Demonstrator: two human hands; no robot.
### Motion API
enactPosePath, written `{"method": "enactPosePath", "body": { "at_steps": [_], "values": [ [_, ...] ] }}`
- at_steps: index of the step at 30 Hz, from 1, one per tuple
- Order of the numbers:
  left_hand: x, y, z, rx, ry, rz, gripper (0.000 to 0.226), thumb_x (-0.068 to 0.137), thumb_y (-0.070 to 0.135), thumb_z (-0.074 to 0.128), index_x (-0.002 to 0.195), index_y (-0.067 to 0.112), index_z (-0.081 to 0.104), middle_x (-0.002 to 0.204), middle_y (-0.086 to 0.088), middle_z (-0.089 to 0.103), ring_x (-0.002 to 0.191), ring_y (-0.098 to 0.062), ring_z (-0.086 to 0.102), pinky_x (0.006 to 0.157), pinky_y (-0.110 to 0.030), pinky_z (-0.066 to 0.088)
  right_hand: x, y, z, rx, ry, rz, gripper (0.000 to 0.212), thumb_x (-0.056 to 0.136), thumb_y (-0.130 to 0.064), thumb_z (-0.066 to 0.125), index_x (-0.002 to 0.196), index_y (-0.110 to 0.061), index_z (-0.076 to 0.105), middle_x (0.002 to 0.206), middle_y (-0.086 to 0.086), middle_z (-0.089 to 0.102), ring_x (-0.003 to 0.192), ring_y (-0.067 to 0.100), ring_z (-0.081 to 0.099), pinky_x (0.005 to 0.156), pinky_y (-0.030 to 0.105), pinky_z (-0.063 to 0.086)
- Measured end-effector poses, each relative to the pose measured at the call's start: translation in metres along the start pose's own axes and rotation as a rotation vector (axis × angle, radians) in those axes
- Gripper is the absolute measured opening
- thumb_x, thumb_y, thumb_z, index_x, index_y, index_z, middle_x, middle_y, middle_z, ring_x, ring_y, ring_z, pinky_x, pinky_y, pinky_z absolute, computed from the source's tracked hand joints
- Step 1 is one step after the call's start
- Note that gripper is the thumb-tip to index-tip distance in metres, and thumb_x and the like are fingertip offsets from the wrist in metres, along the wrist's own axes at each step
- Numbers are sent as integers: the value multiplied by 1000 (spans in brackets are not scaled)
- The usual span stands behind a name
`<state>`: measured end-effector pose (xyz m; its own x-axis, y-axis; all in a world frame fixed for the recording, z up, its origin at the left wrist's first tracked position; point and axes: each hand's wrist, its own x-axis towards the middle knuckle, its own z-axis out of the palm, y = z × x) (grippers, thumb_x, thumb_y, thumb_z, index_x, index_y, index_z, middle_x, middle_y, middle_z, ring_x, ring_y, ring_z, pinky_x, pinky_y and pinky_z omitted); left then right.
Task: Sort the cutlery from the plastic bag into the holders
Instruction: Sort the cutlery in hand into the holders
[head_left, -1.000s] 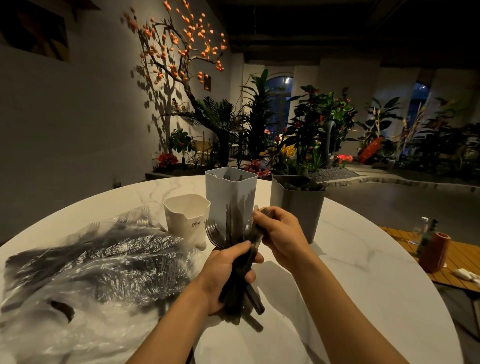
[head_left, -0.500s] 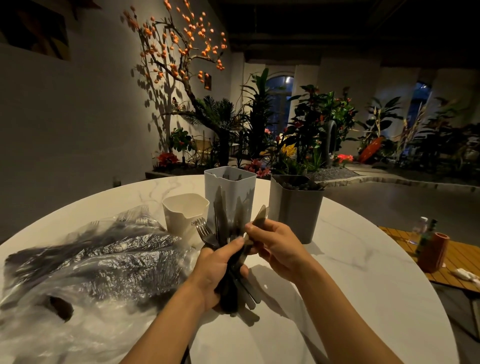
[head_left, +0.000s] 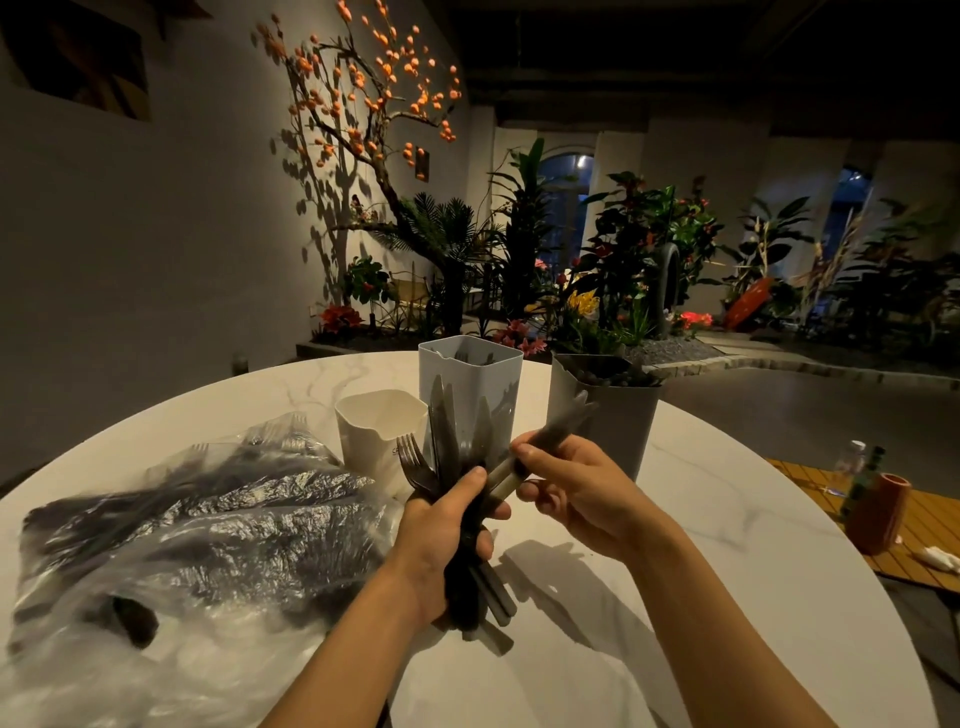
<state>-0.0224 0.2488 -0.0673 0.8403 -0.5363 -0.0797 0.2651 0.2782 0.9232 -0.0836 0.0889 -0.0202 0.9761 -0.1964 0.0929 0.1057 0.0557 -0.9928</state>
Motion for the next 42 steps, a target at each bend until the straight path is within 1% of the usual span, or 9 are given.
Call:
{"method": "enactPosePath", "body": {
  "at_steps": [6,14,18,22,27,32,37,40,42],
  "values": [
    [8,5,-4,-162,68,-27,32,98,40,64,92,9,66,70,-6,63,46,-14,47,44,-23,42,31,-32,14,41,267,-225,18,104,-16,51,112,-1,57,99,18,62,70,15,60,60,21,53],
    [13,6,-6,-220,-1,-96,30,99,38,63,83,13,62,67,-5,57,44,-13,44,40,-22,40,83,-69,24,-387,492,-513,12,105,-27,51,95,-27,58,99,7,68,92,19,68,88,43,59],
    [15,6,-7,-236,1,-109,31,99,38,63,82,12,62,68,-6,57,44,-14,44,40,-22,39,104,-70,27,-558,458,-477,8,105,-22,51,101,-20,57,112,13,65,105,26,66,97,46,55],
    [15,6,-8,-243,0,-132,32,98,39,63,81,12,62,68,-6,58,45,-14,45,41,-23,40,115,-69,26,-687,440,-391,13,105,-22,51,106,-11,59,104,10,65,100,26,65,93,40,55],
    [16,7,-8,-255,1,-146,33,99,38,63,79,11,62,69,-7,57,44,-14,45,40,-22,40,118,-74,25,-620,458,-413,16,105,-21,50,97,-12,59,101,8,64,98,22,65,90,35,57],
    [16,7,-8,-249,0,-145,28,98,36,65,85,11,61,70,-8,57,44,-15,45,40,-22,40,104,-102,7,-582,619,-537,20,106,-23,49,99,-9,62,92,3,65,82,12,66,66,18,52],
    [14,6,-7,-226,-11,-130,27,97,37,65,88,12,62,70,-7,58,45,-14,45,40,-22,41,84,-111,-27,-794,846,-599,22,106,-25,48,97,-10,60,96,10,64,84,24,63,70,37,56],
    [13,5,-8,-182,-43,-149,32,96,43,65,84,13,63,68,-3,57,47,-13,45,43,-24,40,77,-101,-45,-1083,892,-473,33,106,-30,44,95,-5,63,99,14,64,89,33,57,83,48,49],
    [12,5,-8,-152,-71,-173,37,95,47,62,80,13,61,62,0,55,45,-12,44,44,-25,38,75,-89,-50,-1230,910,-311,41,106,-36,37,100,-4,62,115,17,58,107,38,48,93,49,37]
  ]
}}
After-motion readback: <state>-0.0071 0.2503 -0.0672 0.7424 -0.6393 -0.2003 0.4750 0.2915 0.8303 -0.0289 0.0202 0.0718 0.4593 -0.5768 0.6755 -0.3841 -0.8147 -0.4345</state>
